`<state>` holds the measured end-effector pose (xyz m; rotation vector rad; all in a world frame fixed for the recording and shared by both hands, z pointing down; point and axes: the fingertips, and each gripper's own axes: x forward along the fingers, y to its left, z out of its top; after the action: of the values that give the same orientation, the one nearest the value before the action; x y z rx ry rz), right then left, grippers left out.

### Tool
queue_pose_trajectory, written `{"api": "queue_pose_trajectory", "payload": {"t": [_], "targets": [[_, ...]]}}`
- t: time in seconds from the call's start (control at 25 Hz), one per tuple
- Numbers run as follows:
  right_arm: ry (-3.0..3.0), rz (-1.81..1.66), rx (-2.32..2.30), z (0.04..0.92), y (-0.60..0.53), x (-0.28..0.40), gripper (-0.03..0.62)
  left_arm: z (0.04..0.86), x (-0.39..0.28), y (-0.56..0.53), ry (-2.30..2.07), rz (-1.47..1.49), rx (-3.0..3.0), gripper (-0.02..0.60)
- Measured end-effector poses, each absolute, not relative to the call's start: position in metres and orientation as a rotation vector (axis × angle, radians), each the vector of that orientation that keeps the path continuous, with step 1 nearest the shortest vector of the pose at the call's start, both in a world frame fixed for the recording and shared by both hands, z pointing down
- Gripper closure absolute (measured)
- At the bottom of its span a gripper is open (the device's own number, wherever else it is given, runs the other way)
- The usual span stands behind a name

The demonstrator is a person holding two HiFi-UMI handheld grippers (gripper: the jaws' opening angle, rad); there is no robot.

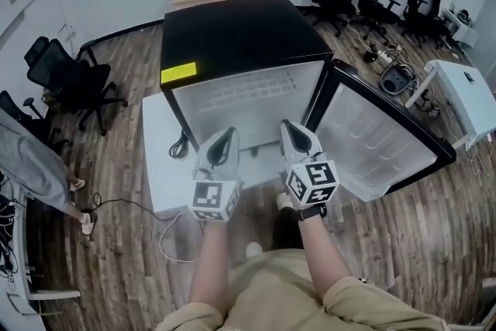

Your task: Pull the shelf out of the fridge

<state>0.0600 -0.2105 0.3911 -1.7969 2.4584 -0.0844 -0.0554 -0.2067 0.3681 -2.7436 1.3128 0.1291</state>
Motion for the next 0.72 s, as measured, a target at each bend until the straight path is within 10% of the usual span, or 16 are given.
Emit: {"api": "queue_pose_trajectory", "payload": {"t": [0.72], "targets": [[2.539, -0.418, -1.556, 0.444, -0.276, 0.033, 0.532, 0.380, -0.058, -0.254, 1.401, 0.116, -2.737, 0.583]]}}
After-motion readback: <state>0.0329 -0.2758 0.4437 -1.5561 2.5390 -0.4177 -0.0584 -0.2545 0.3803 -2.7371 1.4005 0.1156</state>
